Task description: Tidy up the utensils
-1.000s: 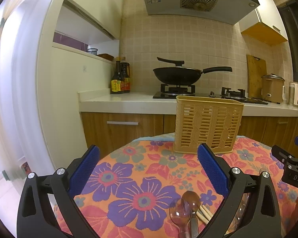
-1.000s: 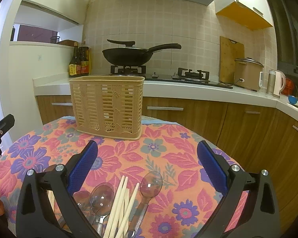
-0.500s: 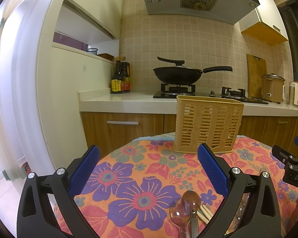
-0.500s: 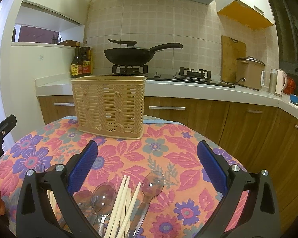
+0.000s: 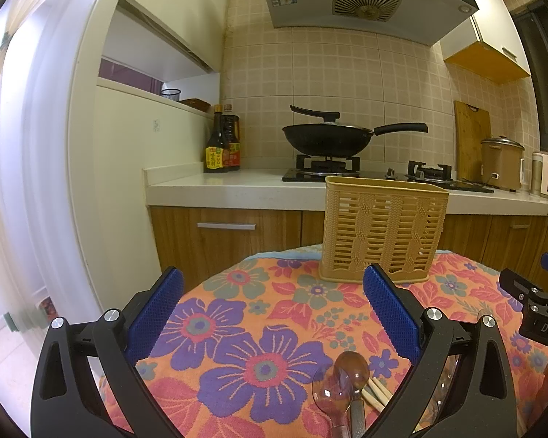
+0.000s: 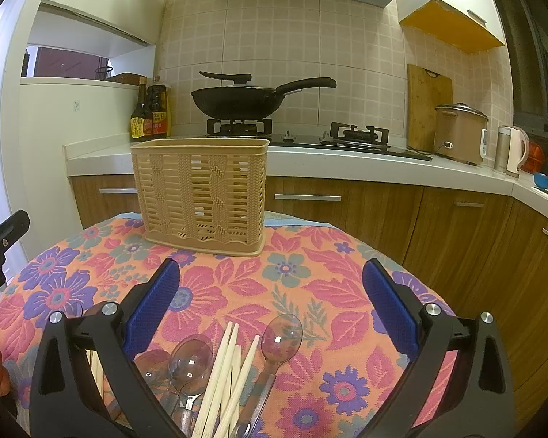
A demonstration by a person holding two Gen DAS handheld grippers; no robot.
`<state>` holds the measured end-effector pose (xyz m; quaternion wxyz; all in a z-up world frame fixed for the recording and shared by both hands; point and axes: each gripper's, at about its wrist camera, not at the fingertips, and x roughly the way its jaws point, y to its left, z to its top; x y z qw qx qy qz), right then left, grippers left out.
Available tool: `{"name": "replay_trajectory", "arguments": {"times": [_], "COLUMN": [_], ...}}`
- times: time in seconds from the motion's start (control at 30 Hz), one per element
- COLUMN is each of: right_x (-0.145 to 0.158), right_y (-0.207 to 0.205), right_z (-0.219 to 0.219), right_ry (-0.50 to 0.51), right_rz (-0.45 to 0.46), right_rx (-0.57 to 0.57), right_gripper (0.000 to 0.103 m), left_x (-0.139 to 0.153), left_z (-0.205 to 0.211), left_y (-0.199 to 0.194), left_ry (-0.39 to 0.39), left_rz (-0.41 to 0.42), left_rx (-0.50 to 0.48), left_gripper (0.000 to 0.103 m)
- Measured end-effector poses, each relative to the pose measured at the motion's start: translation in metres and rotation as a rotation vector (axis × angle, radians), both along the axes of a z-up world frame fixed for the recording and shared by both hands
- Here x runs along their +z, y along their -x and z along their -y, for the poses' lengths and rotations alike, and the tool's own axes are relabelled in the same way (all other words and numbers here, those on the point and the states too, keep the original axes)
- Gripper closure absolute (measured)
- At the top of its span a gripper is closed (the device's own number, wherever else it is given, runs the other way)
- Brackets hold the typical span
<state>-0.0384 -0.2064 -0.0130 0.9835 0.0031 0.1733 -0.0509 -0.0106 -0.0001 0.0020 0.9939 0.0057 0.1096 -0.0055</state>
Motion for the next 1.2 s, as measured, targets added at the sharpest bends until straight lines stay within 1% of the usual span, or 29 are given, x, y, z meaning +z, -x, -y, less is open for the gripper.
{"name": "replay_trajectory", "arguments": {"times": [1.2], "right_x": [-0.0005], "right_y": [0.0025], "right_z": [0.0037], "right_ry": [-0.015], "right_rz": [0.007], "right_rx": [-0.012], "right_gripper": [0.008], "left_x": [-0.0025], "left_z": [-0.0010], "left_y": [-0.0006], "left_ry": [0.000], "left_rz": [-0.003], "left_rx": [0.000], "left_gripper": [0.007]}}
